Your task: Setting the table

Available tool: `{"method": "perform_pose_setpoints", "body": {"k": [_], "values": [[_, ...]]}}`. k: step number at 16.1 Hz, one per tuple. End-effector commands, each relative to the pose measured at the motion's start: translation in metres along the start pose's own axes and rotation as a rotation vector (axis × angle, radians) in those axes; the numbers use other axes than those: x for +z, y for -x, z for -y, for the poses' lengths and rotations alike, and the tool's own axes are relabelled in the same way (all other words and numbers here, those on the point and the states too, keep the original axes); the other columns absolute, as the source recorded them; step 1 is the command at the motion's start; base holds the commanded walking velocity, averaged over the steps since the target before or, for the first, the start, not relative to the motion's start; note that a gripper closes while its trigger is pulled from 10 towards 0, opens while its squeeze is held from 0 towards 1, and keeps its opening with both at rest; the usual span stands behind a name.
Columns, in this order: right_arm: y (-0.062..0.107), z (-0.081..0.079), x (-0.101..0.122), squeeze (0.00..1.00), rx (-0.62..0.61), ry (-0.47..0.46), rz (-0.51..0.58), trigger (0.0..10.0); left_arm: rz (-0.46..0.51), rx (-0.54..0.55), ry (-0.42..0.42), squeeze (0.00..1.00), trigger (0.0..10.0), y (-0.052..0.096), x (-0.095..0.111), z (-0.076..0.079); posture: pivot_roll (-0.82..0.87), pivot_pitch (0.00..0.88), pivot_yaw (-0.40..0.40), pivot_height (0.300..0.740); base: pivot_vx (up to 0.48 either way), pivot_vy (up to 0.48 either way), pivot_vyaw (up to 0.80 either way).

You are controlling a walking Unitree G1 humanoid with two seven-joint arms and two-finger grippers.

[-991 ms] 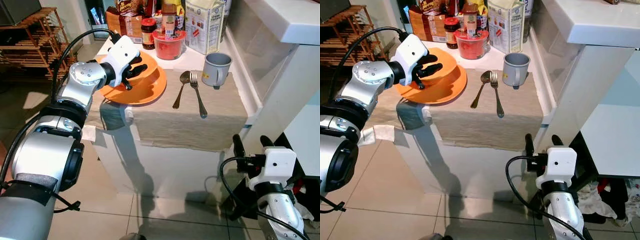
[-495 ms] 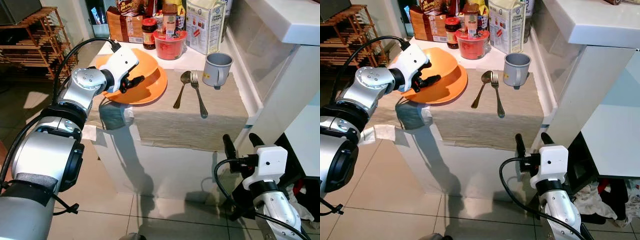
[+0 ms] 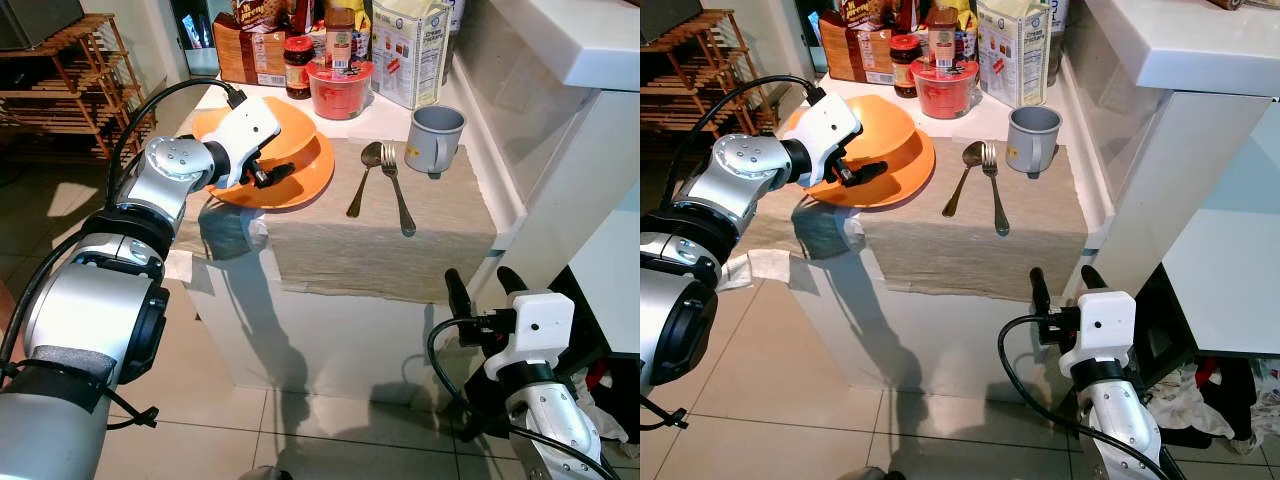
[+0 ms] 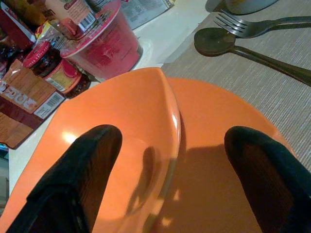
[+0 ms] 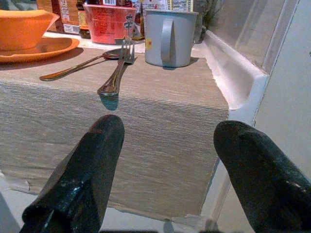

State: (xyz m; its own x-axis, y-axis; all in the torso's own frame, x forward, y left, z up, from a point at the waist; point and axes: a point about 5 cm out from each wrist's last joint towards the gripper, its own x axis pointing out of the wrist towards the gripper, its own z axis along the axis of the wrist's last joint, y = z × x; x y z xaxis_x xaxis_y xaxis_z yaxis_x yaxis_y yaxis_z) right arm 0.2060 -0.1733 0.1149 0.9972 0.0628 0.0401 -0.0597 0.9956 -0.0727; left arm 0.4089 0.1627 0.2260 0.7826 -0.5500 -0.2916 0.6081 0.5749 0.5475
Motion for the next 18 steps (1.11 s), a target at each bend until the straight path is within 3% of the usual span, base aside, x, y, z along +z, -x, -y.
{"method": "perform_pose_setpoints", "body": {"k": [1, 3, 4, 10, 18], "values": [[0.0, -0.001, 0.003, 0.0, 0.001, -0.004, 0.003, 10.0, -0.013, -0.019, -0.017, 1.0, 10.0, -0.001, 0.003, 0.0, -0.11, 0.0, 0.055, 0.74, 0.0, 0.0, 0.0], [0.001, -0.001, 0.003, 0.0, 0.0, -0.004, 0.002, 10.0, -0.034, -0.001, -0.039, 1.0, 10.0, -0.003, 0.0, 0.002, -0.11, 0.0, 0.056, 0.74, 0.0, 0.0, 0.0], [0.001, -0.001, 0.003, 0.0, -0.001, -0.004, 0.002, 10.0, -0.036, 0.004, -0.037, 0.0, 10.0, -0.003, 0.0, 0.002, -0.11, 0.0, 0.056, 0.74, 0.0, 0.0, 0.0], [0.003, 0.0, 0.003, 0.0, -0.006, -0.003, -0.002, 10.0, -0.087, 0.036, -0.085, 0.0, 10.0, -0.009, -0.006, 0.01, -0.13, 0.0, 0.06, 0.74, 0.0, 0.0, 0.0], [0.007, 0.001, 0.002, 0.0, -0.005, 0.004, -0.009, 10.0, -0.122, 0.052, -0.014, 0.0, 10.0, -0.012, -0.014, 0.016, -0.14, 0.0, 0.058, 0.74, 0.0, 0.0, 0.0]]}}
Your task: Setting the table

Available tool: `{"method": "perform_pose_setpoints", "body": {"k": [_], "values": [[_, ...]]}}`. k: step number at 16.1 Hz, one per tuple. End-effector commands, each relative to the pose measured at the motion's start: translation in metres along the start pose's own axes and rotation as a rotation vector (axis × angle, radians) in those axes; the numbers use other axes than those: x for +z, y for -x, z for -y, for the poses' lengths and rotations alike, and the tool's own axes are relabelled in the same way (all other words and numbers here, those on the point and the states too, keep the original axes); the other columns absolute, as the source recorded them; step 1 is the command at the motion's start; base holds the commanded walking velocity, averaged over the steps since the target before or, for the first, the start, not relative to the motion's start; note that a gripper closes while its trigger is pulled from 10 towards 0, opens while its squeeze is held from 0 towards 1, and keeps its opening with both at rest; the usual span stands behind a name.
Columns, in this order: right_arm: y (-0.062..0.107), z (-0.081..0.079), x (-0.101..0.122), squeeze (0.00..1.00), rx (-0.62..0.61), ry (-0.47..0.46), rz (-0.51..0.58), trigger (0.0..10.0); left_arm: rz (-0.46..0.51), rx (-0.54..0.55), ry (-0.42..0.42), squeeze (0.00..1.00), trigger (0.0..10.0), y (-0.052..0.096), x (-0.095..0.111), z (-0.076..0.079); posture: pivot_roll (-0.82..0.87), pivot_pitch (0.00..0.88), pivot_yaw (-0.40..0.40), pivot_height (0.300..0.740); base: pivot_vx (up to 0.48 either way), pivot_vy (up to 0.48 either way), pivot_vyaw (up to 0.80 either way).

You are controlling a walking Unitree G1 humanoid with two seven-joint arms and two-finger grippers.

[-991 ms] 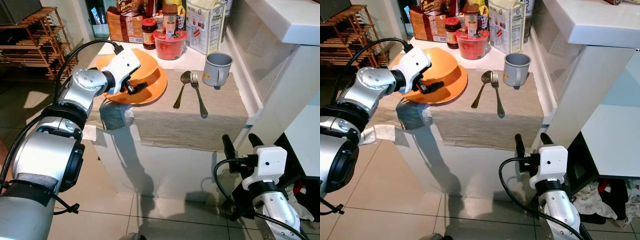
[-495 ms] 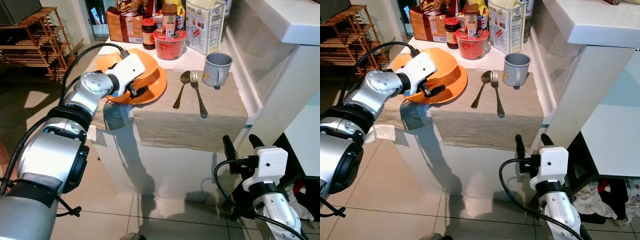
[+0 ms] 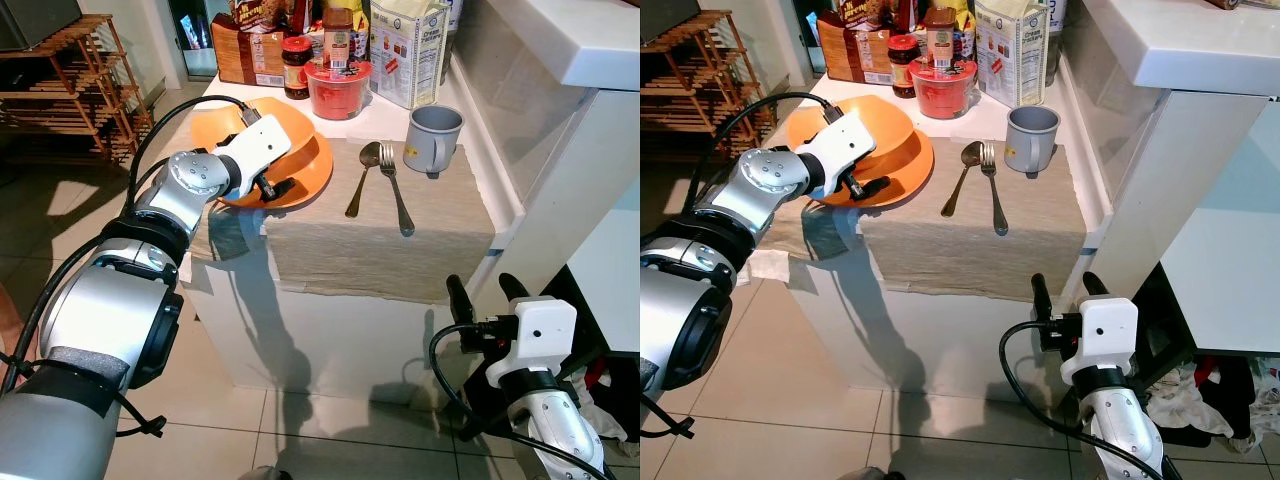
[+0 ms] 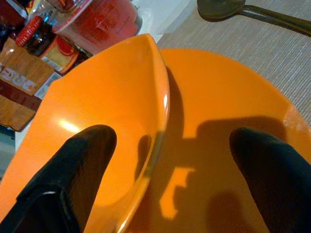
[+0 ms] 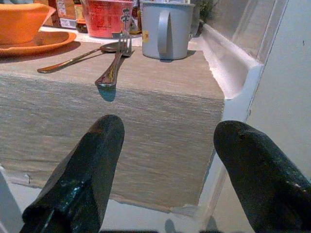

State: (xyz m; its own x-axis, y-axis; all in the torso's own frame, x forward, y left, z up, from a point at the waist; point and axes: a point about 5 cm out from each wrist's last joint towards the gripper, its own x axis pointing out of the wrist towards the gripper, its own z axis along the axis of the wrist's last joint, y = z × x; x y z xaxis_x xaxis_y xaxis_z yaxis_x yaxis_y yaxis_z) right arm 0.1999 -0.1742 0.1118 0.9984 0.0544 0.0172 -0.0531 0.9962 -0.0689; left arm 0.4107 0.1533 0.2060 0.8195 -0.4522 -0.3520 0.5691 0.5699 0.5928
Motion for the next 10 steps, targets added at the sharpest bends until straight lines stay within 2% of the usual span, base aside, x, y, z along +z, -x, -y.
{"method": "perform_pose_setpoints", "body": {"k": [1, 5, 6, 8, 10], "values": [[0.0011, 0.0002, 0.0055, 0.0, 0.002, 0.007, 0.014, 10.0, -0.013, 0.008, 0.037, 0.0, 10.0, 0.0002, -0.0047, 0.0009, -0.14, 0.0, 0.058, 0.74, 0.0, 0.0, 0.0], [0.0022, -0.0002, 0.0049, 0.0, 0.002, 0.007, 0.01, 10.0, -0.027, 0.016, 0.055, 0.0, 10.0, 0.0001, -0.0067, 0.001, -0.14, 0.0, 0.058, 0.74, 0.0, 0.0, 0.0], [0.0023, -0.0005, 0.005, 0.0, 0.002, 0.007, 0.009, 10.0, -0.032, 0.023, 0.077, 0.0, 9.3, 0.0, -0.0076, 0.0009, -0.14, 0.0, 0.057, 0.74, 0.0, 0.0, 0.0], [0.0026, -0.0007, 0.0049, 0.0, 0.003, 0.006, 0.006, 10.0, -0.046, 0.03, 0.105, 0.0, 0.0, -0.0002, -0.0098, 0.0013, -0.14, 0.0, 0.058, 0.74, 0.0, 0.0, 0.0], [0.0028, -0.0007, 0.0047, 0.0, 0.003, 0.007, 0.004, 10.0, -0.053, 0.03, 0.117, 0.0, 0.0, 0.0, -0.0112, 0.0015, -0.14, 0.0, 0.058, 0.74, 0.0, 0.0, 0.0]]}}
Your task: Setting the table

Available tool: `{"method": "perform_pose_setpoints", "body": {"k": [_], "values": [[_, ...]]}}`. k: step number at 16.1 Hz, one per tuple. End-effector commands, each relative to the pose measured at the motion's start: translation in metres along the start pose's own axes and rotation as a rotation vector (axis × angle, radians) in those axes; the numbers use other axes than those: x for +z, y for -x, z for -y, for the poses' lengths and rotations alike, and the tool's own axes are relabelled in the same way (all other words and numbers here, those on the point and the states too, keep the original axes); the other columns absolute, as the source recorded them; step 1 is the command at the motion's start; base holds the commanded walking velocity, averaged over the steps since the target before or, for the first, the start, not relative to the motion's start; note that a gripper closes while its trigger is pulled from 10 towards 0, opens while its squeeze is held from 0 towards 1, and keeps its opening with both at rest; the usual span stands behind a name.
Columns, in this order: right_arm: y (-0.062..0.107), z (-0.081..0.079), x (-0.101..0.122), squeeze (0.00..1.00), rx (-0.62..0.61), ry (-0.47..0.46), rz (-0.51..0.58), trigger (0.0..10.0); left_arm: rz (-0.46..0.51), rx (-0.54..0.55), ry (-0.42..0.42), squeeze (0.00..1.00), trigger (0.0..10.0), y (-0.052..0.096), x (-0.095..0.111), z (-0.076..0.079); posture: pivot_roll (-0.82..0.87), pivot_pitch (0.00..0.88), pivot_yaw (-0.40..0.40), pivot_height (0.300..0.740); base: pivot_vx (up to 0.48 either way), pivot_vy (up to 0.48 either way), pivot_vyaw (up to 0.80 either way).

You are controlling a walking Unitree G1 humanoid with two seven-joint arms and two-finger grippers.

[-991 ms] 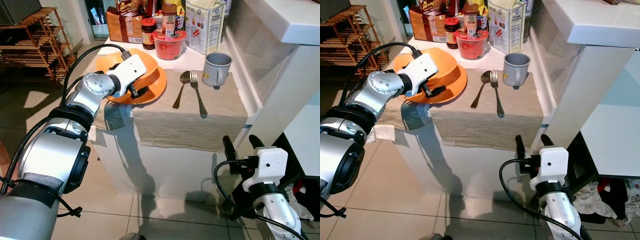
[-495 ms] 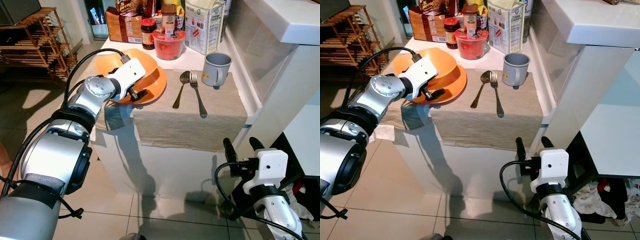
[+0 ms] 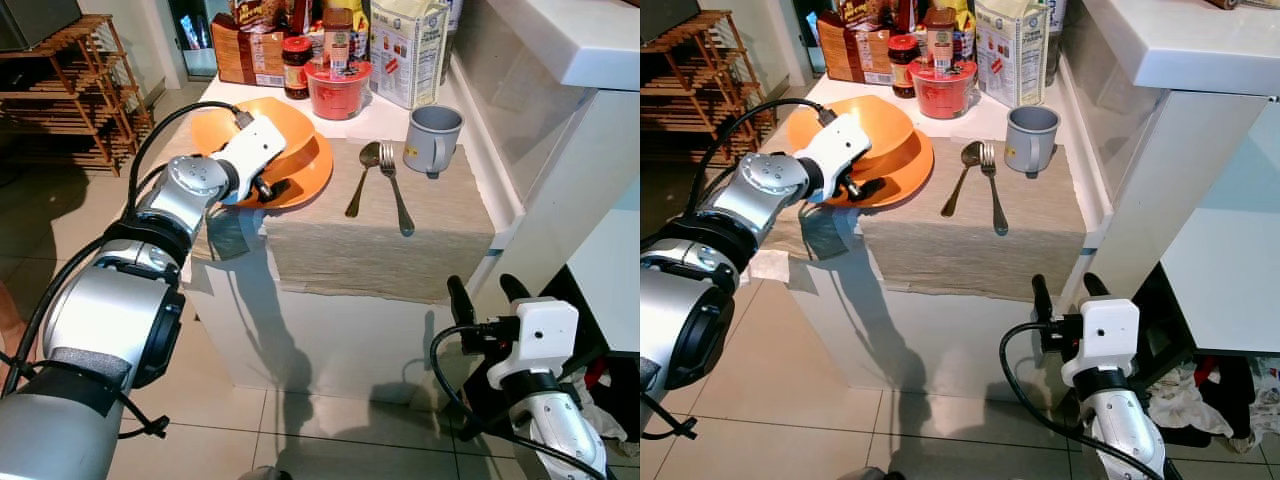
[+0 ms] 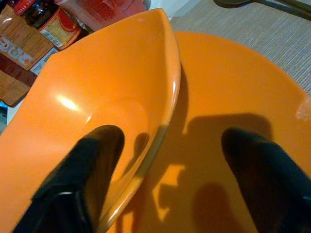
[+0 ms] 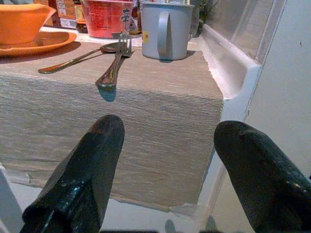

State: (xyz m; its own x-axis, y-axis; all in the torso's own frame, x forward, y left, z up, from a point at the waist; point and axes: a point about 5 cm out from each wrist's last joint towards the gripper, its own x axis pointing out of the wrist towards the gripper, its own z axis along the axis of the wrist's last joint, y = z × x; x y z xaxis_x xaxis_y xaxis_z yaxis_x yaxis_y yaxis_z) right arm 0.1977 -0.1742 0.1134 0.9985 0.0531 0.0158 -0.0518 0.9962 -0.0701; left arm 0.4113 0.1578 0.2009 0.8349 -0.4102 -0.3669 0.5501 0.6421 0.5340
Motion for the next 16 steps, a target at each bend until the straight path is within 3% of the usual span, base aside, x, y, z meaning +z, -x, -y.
{"method": "perform_pose_setpoints", "body": {"k": [1, 16], "values": [[0.0008, -0.0007, 0.003, 0.0, 0.003, 0.006, 0.004, 10.0, -0.016, 0.008, 0.024, 0.0, 0.0, 0.0002, -0.0048, 0.0007, -0.14, 0.0, 0.058, 0.74, 0.0, 0.0, 0.0], [0.0003, -0.0006, 0.0025, 0.0, -0.001, 0.005, 0.001, 10.0, -0.042, 0.024, -0.077, 0.0, 0.0, 0.0005, -0.0054, -0.0003, -0.15, 0.0, 0.06, 0.74, 0.0, 0.0, 0.0]]}}
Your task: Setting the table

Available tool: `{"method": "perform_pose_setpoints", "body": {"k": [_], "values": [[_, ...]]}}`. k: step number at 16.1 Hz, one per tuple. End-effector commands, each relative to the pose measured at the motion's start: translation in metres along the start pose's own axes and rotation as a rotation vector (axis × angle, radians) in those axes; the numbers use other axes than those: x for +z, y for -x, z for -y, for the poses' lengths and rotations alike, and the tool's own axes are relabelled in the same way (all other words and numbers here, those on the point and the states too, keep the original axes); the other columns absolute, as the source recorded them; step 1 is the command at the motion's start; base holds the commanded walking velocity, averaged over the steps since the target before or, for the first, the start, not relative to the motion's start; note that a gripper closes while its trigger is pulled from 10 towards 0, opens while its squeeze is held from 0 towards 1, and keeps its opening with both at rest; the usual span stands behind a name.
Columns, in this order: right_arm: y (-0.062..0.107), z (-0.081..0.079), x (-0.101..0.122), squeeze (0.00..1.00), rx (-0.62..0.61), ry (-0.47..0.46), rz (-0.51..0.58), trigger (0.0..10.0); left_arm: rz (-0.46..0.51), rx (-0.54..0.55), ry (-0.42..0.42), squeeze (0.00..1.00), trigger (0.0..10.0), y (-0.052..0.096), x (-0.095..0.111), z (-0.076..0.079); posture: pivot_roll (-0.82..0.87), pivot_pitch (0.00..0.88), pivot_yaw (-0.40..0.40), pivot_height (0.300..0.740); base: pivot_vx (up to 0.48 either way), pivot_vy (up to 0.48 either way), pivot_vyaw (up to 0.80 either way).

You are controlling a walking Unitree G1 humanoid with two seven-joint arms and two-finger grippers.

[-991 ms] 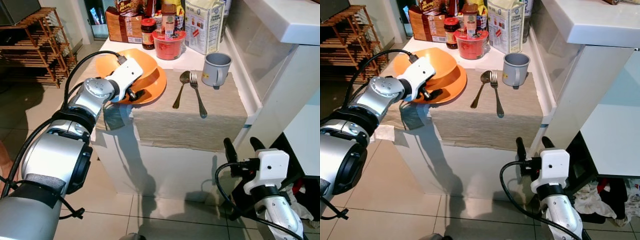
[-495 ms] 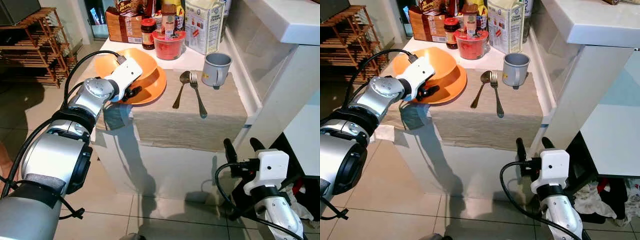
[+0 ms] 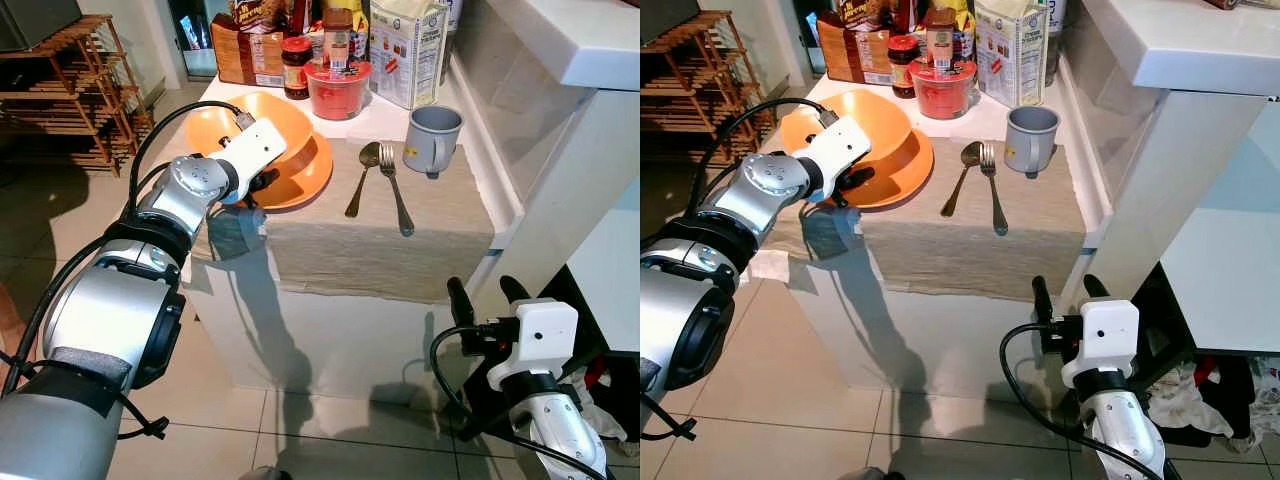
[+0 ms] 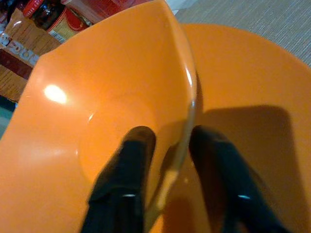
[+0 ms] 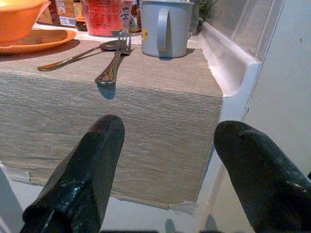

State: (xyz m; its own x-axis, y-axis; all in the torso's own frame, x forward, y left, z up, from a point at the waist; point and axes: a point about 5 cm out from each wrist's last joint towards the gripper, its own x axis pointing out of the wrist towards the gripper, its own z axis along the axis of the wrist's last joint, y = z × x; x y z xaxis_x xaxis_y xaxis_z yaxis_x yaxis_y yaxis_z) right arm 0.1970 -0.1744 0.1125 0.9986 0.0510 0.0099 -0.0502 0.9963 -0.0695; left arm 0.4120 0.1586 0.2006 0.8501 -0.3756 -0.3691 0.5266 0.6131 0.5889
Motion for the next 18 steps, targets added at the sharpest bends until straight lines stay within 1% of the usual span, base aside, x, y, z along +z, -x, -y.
{"method": "perform_pose_setpoints", "body": {"k": [1, 6, 7, 10, 11, 14, 15, 17, 18], "values": [[-0.001, -0.001, 0.003, 0.0, 0.0, 0.005, 0.007, 10.0, -0.015, -0.007, -0.024, 0.0, 0.0, 0.001, -0.004, 0.001, -0.15, 0.0, 0.06, 0.74, 0.0, 0.0, 0.0], [-0.001, -0.001, 0.003, 0.0, -0.001, 0.004, 0.007, 10.0, 0.002, -0.013, -0.059, 0.0, 0.0, 0.001, 0.0, 0.0, -0.15, 0.0, 0.062, 0.74, 0.0, 0.0, 0.0], [-0.001, -0.001, 0.003, 0.0, -0.002, 0.004, 0.007, 10.0, 0.027, -0.006, -0.05, 0.0, 0.0, 0.001, 0.004, -0.001, -0.14, 0.0, 0.062, 0.74, 0.0, 0.0, 0.0], [-0.001, -0.001, 0.002, 0.0, -0.002, 0.003, 0.005, 10.0, 0.113, 0.009, 0.024, 0.0, 0.0, 0.002, 0.018, -0.007, -0.14, 0.0, 0.061, 0.74, 0.0, 0.0, 0.0], [-0.001, -0.002, 0.002, 0.0, 0.0, 0.003, 0.003, 10.0, 0.194, 0.001, 0.071, 0.0, 0.0, 0.003, 0.031, -0.01, -0.14, 0.0, 0.061, 0.74, 0.0, 0.0, 0.0], [-0.001, -0.002, 0.001, 0.0, 0.001, 0.001, 0.001, 10.0, 0.293, -0.008, 0.102, 0.0, 0.0, 0.004, 0.05, -0.015, -0.13, 0.0, 0.061, 0.74, 0.0, 0.0, 0.0], [-0.001, -0.002, 0.0, 0.0, 0.001, 0.001, 0.001, 10.0, 0.307, -0.002, 0.116, 0.0, 0.0, 0.005, 0.052, -0.016, -0.13, 0.0, 0.061, 0.74, 0.0, 0.0, 0.0], [-0.002, -0.004, -0.001, 0.0, 0.001, -0.002, 0.0, 10.0, 0.363, 0.073, 0.222, 0.0, 0.0, 0.008, 0.056, -0.025, -0.13, 0.0, 0.063, 0.74, 0.0, 0.0, 0.0], [-0.002, -0.004, -0.002, 0.0, 0.003, -0.002, 0.0, 10.0, 0.401, 0.109, 0.26, 0.0, 0.0, 0.01, 0.058, -0.029, -0.13, 0.0, 0.063, 0.74, 0.0, 0.0, 0.0]]}}
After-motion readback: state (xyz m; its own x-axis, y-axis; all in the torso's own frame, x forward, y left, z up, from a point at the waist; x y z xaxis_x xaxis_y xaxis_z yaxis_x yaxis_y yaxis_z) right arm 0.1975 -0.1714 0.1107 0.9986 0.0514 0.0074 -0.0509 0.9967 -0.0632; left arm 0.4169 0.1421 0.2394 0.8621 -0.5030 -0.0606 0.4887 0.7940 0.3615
